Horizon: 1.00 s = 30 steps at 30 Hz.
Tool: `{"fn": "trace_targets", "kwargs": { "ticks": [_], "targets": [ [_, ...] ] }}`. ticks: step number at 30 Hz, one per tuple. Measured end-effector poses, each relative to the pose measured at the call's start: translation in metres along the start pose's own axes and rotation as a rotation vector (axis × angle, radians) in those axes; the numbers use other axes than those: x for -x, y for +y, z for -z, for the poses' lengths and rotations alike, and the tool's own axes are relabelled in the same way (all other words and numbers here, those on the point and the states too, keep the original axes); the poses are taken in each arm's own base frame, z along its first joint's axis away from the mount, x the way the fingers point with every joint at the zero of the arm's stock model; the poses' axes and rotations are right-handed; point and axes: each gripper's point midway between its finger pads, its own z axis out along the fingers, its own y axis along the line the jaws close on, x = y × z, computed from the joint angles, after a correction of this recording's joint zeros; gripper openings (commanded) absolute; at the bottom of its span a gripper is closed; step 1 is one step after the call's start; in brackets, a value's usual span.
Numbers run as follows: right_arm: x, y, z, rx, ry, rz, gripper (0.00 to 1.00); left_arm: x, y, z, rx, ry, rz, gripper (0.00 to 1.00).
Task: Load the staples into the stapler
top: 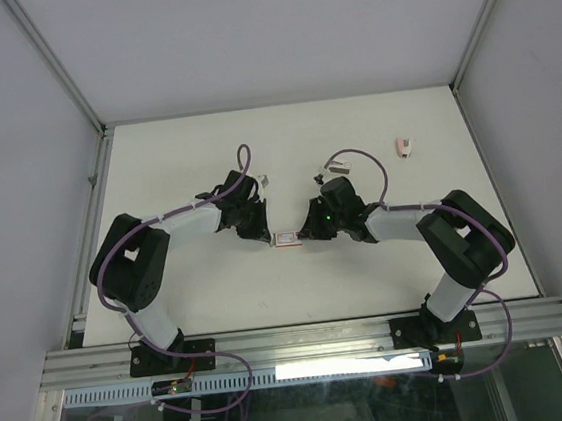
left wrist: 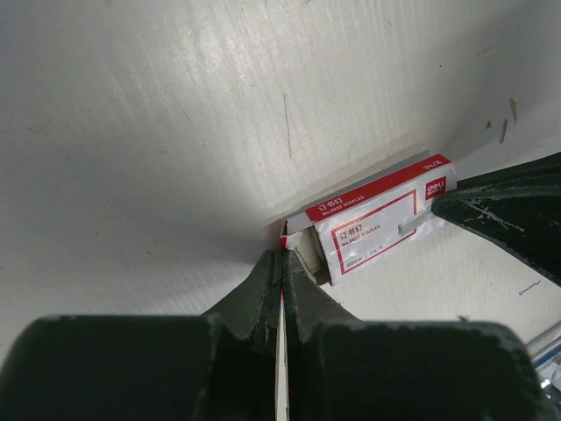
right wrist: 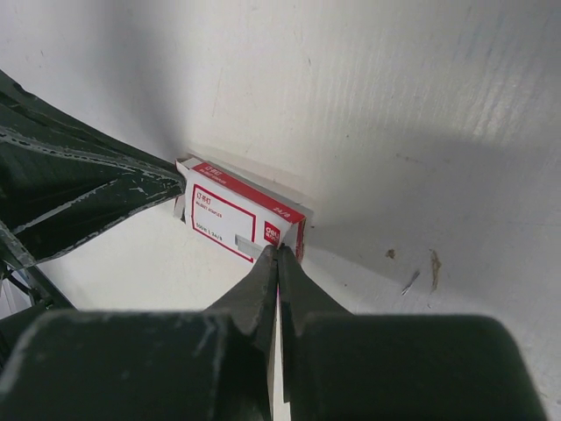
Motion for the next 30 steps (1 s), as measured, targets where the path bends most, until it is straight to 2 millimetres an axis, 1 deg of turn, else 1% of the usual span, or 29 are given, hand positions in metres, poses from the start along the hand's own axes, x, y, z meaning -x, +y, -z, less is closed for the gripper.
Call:
{"fn": "trace_targets", "kwargs": {
  "ticks": [9,15,21,25,26,28,29,30],
  "targets": [
    [0.003,-0.003,0.000,-0.016,-0.013,0.000,0.00,0.003,0.007,0.002,0.045,-0.019,0.001,0.00],
    [0.006,-0.005,0.000,-0.040,-0.018,0.007,0.00,0.007,0.016,0.005,0.072,-0.031,0.016,0.00],
    [0.017,-0.008,0.002,-0.067,-0.031,0.024,0.00,0.016,0.037,0.011,0.099,-0.047,0.073,0.00],
    [0.027,-0.018,0.005,-0.087,-0.044,0.019,0.00,0.023,0.054,0.017,0.132,-0.070,0.109,0.00],
    [0.030,-0.022,0.006,-0.096,-0.047,0.013,0.02,0.025,0.057,0.019,0.138,-0.076,0.116,0.00],
    [0.034,-0.030,0.008,-0.113,-0.051,0.001,0.12,0.028,0.062,0.022,0.147,-0.087,0.129,0.00],
    [0.037,-0.034,0.010,-0.120,-0.056,-0.004,0.21,0.029,0.065,0.023,0.153,-0.091,0.135,0.00],
    [0.039,-0.037,0.011,-0.124,-0.060,-0.008,0.32,0.029,0.067,0.024,0.159,-0.093,0.139,0.06]
  ]
}}
